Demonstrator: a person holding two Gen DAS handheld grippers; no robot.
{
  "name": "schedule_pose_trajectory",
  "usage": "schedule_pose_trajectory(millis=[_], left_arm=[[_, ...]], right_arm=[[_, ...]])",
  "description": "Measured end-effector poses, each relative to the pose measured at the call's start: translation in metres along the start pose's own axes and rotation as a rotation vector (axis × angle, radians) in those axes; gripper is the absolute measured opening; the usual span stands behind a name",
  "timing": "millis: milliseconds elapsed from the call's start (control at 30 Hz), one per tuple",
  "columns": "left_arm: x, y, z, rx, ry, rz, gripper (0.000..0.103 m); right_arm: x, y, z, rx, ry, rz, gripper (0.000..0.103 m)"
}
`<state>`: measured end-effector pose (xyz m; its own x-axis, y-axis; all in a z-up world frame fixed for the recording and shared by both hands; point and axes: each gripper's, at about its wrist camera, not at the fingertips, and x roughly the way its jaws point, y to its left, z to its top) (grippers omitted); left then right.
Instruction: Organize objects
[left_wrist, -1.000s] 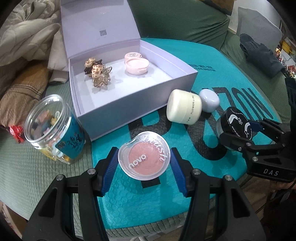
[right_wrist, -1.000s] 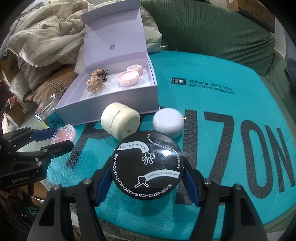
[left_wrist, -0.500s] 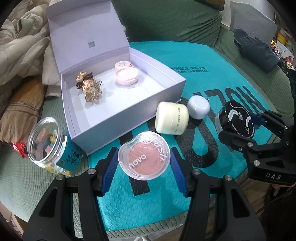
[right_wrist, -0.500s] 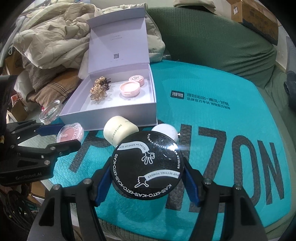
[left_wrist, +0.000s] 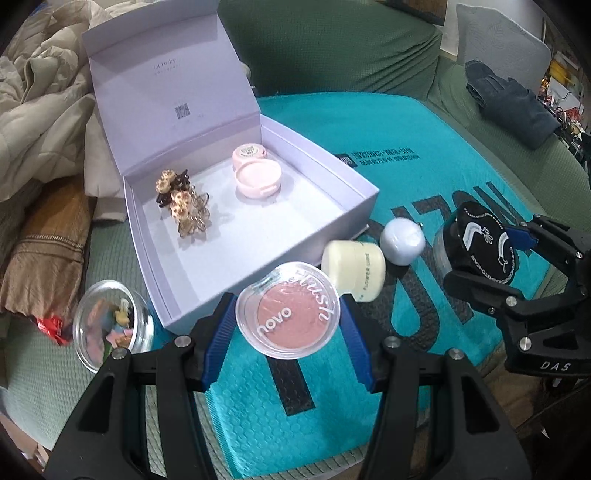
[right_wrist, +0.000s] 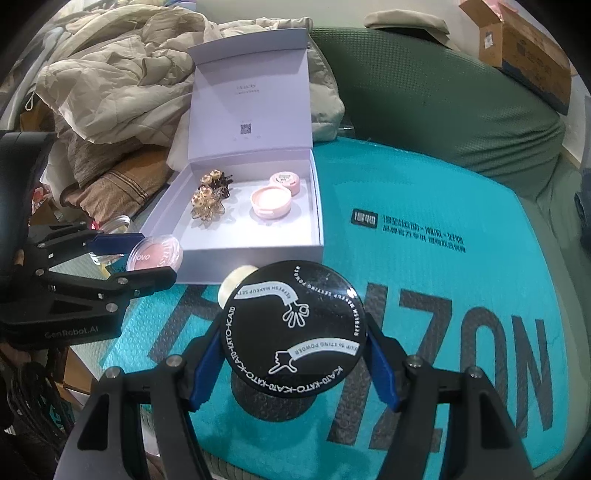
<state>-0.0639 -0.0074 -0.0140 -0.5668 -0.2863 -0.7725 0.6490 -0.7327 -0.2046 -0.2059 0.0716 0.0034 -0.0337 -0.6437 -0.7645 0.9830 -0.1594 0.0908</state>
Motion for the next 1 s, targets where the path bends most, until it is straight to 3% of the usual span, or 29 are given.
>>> schedule_pose_trajectory(millis=[1000], left_arm=[[0.035, 0.054, 0.04, -0.035, 0.025, 0.037, 0.054]], right_arm=[[0.058, 0.005, 0.072, -0.062, 0.021, 0.054, 0.07]])
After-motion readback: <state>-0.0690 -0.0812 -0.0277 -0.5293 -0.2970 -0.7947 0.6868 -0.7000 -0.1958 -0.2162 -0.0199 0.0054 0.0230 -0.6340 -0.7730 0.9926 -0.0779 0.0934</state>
